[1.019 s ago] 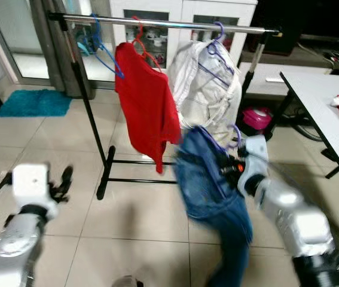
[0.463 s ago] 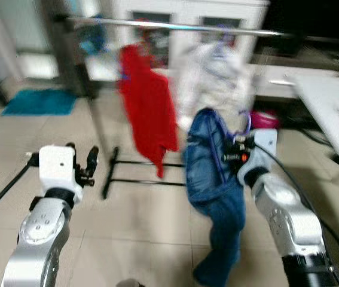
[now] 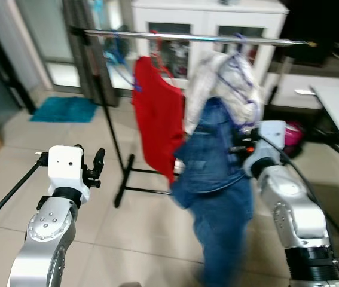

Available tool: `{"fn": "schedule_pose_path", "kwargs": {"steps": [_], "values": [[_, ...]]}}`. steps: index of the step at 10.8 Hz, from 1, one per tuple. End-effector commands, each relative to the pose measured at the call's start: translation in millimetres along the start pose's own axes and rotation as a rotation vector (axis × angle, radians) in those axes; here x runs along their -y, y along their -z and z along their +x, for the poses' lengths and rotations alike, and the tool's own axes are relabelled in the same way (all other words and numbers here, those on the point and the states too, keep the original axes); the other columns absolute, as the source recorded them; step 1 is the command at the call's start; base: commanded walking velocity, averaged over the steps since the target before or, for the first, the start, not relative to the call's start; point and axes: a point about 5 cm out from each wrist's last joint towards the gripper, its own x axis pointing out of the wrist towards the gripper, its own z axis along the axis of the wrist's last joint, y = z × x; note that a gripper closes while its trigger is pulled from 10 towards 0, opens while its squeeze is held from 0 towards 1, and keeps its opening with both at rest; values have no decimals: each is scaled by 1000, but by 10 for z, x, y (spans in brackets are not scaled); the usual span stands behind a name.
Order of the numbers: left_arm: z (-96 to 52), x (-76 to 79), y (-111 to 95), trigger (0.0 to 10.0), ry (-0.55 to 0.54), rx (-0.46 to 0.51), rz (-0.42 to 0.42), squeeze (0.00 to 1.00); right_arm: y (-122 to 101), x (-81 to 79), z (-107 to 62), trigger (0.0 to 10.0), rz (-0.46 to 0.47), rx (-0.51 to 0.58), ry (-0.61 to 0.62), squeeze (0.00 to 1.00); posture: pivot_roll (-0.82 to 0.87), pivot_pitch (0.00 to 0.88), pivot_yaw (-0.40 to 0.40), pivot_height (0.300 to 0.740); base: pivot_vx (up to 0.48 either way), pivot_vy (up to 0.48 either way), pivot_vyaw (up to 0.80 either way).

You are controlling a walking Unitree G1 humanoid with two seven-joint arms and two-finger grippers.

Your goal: Hang hanger

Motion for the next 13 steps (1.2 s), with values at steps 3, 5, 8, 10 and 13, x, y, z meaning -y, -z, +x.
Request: {"fn": "schedule_pose_path", "kwargs": {"steps": [3, 5, 8, 10, 13], "values": [[-1, 13, 0, 10000, 16, -15, 9, 0, -130, -50, 37, 10000, -17, 52, -25, 0, 23, 0, 24, 740, 324, 0, 0], [-2, 17, 5, 10000, 20, -19, 6, 0, -131, -43, 46, 10000, -28, 48, -22, 0, 23, 0, 23, 740, 324, 0, 0], [-19, 21, 16, 10000, 23, -26, -2, 0, -124, -37, 60, 10000, -45, 40, -32, 0, 26, 0, 21, 740, 324, 0, 0], [-29, 10, 24, 10000, 23, -28, -1, 0, -120, -42, 63, 10000, -44, 37, -37, 0, 28, 0, 19, 740, 326, 0, 0], [-36, 41, 31, 10000, 43, -32, 6, 0, -125, -65, 75, 10000, -52, 38, -56, 0, 28, 0, 21, 740, 326, 0, 0]]}}
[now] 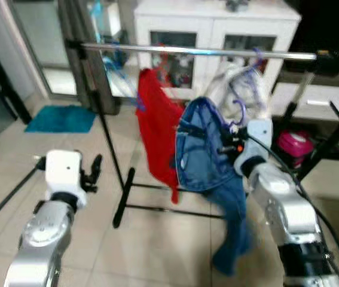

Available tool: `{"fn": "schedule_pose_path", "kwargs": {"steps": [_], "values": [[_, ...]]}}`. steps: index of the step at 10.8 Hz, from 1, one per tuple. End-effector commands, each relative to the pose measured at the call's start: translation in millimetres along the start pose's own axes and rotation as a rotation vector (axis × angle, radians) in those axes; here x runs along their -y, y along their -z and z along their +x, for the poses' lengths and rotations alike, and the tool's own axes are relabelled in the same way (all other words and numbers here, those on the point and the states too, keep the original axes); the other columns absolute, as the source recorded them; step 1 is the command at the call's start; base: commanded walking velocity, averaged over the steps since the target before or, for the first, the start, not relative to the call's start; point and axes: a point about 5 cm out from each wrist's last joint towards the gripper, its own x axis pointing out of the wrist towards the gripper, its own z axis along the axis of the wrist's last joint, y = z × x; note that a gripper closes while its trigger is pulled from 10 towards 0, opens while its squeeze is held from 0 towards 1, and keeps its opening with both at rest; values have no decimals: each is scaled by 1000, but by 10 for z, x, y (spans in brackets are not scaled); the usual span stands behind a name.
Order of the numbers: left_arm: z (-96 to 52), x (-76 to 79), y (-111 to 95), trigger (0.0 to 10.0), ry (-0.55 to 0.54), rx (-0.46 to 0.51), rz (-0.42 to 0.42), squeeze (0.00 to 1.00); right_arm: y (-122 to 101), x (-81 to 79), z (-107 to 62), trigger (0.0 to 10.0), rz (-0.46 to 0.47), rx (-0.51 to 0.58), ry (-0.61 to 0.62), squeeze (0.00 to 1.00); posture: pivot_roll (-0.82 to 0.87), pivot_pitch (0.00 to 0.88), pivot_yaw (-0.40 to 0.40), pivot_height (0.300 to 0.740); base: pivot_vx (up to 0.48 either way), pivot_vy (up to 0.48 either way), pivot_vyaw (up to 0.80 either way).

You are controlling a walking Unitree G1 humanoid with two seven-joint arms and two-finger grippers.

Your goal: Hang hanger

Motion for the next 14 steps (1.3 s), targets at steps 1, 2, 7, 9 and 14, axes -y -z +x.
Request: {"fn": "schedule_pose_path", "kwargs": {"steps": [1, 2, 7, 9, 14], "values": [[3, 6, -40, 10000, 19, 9, 17, 0, -128, -23, 18, 10000, -22, 50, -22, 0, 28, 0, 22, 740, 330, 0, 0], [0, 12, -37, 10000, 30, 7, 23, 0, -114, -64, 15, 10000, -27, 41, -50, 0, 29, 0, 24, 740, 330, 0, 0], [-42, 22, -2, 10000, 83, -10, 57, 0, -45, -393, -214, 10000, -81, 10, -405, 0, 29, 0, 37, 740, 322, 0, 0], [-43, 26, 0, 10000, 88, -12, 61, 0, -22, -306, -174, 10000, -65, -21, -309, 0, 30, 0, 38, 740, 294, 0, 0], [-46, 25, 12, 10000, 88, -20, 76, 0, -36, 168, -132, 10000, 71, 0, 160, 0, 26, 0, 46, 740, 171, 0, 0]]}}
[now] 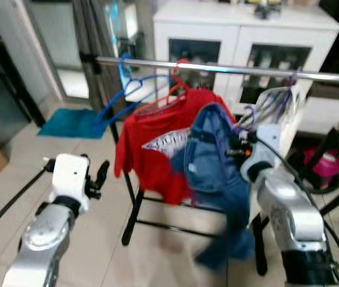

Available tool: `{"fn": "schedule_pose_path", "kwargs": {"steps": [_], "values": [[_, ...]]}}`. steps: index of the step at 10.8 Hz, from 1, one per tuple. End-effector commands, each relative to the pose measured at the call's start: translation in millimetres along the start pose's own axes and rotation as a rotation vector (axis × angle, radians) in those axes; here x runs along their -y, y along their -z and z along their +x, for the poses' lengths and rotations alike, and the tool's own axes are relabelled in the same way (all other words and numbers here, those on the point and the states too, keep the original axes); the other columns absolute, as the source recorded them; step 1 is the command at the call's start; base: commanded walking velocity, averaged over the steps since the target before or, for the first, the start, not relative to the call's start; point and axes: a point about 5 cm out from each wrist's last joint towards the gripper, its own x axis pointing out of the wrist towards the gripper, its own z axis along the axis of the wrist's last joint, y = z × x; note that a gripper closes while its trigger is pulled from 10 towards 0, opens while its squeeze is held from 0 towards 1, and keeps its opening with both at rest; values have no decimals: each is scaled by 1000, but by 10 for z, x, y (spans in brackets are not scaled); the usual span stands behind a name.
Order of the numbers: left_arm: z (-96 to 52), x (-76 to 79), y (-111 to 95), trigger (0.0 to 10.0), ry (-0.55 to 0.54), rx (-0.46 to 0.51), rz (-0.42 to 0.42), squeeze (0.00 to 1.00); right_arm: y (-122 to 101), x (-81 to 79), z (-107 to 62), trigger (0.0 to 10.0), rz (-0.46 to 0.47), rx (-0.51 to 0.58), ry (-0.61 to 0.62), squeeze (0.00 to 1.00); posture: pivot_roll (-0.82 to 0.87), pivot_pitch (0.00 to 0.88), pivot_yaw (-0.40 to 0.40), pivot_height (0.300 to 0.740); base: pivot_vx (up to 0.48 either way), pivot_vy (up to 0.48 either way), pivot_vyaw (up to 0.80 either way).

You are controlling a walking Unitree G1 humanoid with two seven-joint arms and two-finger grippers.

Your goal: Hang hanger

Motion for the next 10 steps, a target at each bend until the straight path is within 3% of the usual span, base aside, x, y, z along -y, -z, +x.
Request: {"fn": "schedule_pose_path", "kwargs": {"steps": [1, 4, 7, 10], "values": [[-3, 3, 0, 10000, -5, -3, 9, 0, -60, 78, -23, 10000, 2, 34, 55, 0, 26, 0, 45, 740, 0, 0, 0], [9, 21, 10, 10000, -2, -7, 17, 0, -93, 243, -9, 10000, 6, 62, 180, 0, 23, 0, 47, 740, 0, 0, 0], [19, 35, 5, 10000, 10, -7, 23, 0, -187, 505, 50, 10000, 9, 89, 316, 0, 24, 0, 48, 740, 0, 0, 0], [16, 53, 2, 10000, 40, -9, 29, 0, -244, 724, 137, 10000, -54, 102, 377, 0, 28, 0, 44, 740, 0, 0, 0]]}}
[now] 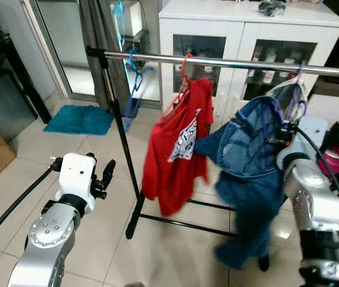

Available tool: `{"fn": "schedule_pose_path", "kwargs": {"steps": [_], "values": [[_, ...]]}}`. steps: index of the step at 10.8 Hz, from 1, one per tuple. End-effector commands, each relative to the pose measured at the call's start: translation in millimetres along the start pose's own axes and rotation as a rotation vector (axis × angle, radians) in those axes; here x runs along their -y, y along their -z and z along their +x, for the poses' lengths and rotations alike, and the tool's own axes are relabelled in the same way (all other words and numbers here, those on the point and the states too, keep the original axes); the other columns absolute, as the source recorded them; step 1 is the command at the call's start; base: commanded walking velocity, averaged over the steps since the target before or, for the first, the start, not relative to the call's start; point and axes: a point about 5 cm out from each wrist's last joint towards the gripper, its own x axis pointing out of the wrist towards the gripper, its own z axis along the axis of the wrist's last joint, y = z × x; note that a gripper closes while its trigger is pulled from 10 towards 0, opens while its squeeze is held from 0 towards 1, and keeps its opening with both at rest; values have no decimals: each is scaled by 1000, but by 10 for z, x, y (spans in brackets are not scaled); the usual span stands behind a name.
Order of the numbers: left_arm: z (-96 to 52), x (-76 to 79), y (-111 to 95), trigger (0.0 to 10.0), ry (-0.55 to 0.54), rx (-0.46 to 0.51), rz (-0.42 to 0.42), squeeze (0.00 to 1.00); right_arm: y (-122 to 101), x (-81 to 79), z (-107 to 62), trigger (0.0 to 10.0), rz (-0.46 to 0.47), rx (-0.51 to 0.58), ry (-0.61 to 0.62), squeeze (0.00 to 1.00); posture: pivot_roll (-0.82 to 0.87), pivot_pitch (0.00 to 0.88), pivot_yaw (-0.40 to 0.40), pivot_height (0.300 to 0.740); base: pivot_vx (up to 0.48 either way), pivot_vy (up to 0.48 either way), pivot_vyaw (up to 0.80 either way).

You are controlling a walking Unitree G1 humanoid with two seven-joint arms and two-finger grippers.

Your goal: Hang hanger

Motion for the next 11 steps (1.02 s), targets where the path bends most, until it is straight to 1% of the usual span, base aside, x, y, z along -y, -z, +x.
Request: {"fn": "schedule_pose_path", "kwargs": {"steps": [1, 2, 4, 5, 6, 7, 8, 9, 10, 11], "values": [[-10, 36, 20, 10000, 37, -19, 16, 0, -116, 99, 30, 10000, -55, 63, 54, 0, 29, 0, 44, 740, 0, 0, 0], [-18, 56, 33, 10000, 55, -26, 14, 0, -103, 229, 36, 10000, -87, 58, 108, 0, 28, 0, 41, 740, 0, 0, 0], [-20, 60, 41, 10000, 66, -29, 16, 0, -74, 434, 27, 10000, -102, 50, 191, 0, 26, 0, 44, 740, 0, 0, 0], [-16, 71, 37, 10000, 77, -28, 20, 0, -49, 486, 16, 10000, -116, 46, 211, 0, 25, 0, 46, 740, 0, 0, 0], [-9, 89, 25, 10000, 103, -23, 32, 0, -11, 473, -3, 10000, -118, 35, 195, 0, 26, 0, 48, 740, 0, 0, 0], [0, 108, -10, 10000, 135, -4, 34, 0, 31, 297, -31, 10000, -68, 17, 69, 0, 25, 0, 50, 740, 0, 0, 0], [8, 135, -89, 10000, 181, 39, 16, 0, 11, -12, -98, 10000, -69, 33, -128, 0, 24, 0, 53, 740, 0, 0, 0], [7, 154, -147, 10000, 219, 71, -1, 0, -39, -160, -130, 10000, -28, 44, -201, 0, 24, 0, 55, 740, 0, 0, 0], [-16, 174, -226, 10000, 290, 113, -15, 0, -128, -403, -178, 10000, -41, 62, -338, 0, 25, 0, 57, 740, 0, 0, 0], [-33, 163, -259, 10000, 322, 129, -6, 0, -186, -522, -207, 10000, -44, 70, -389, 0, 28, 0, 56, 740, 0, 0, 0]]}}
